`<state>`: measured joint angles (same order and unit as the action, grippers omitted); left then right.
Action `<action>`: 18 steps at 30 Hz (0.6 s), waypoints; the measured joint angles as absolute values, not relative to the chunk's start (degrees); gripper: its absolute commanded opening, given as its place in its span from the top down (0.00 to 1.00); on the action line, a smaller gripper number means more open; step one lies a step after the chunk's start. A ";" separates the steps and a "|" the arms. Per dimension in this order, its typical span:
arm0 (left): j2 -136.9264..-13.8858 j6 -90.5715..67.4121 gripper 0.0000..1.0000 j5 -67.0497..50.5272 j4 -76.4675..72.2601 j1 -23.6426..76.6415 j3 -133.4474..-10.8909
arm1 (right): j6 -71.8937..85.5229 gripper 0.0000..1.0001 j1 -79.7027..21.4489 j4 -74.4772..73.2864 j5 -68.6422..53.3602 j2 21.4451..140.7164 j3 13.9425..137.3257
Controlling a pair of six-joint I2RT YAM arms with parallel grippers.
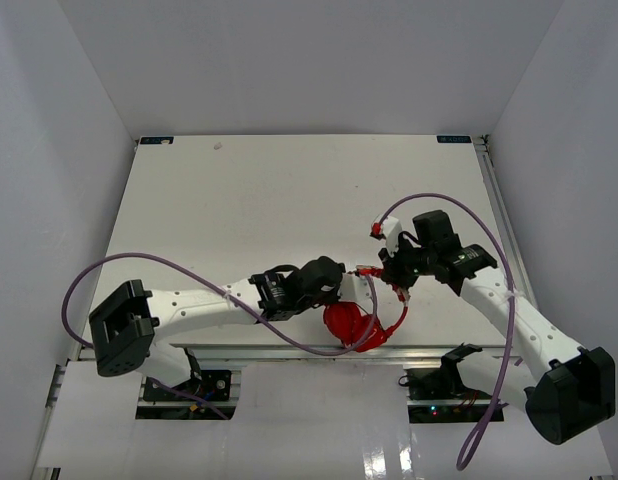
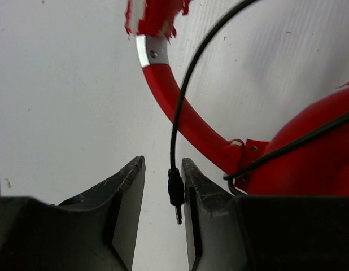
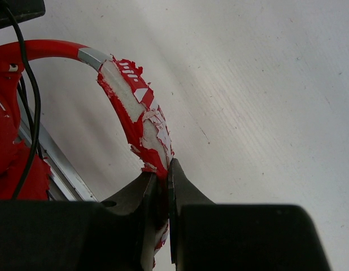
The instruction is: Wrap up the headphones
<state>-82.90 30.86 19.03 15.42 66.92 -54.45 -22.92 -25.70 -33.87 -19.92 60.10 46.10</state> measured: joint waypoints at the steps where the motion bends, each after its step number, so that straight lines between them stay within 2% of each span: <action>1: -82.77 30.47 0.54 18.78 15.04 66.90 -53.63 | -22.82 0.92 -25.51 -33.99 -20.06 60.42 46.26; 2: -82.61 30.12 0.53 18.61 14.78 66.88 -52.94 | -22.73 0.92 -25.28 -34.09 -20.18 60.75 46.45; 5: -81.98 29.07 0.39 18.14 13.98 66.81 -51.35 | -22.49 0.92 -24.60 -34.40 -20.54 61.62 46.97; 18: -69.40 24.80 0.11 19.90 10.73 63.62 -44.74 | -20.94 0.92 -21.28 -34.59 -20.35 68.50 52.03</action>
<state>-69.40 24.80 19.90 10.73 63.62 -44.74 -20.94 -21.28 -34.59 -20.35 68.50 52.03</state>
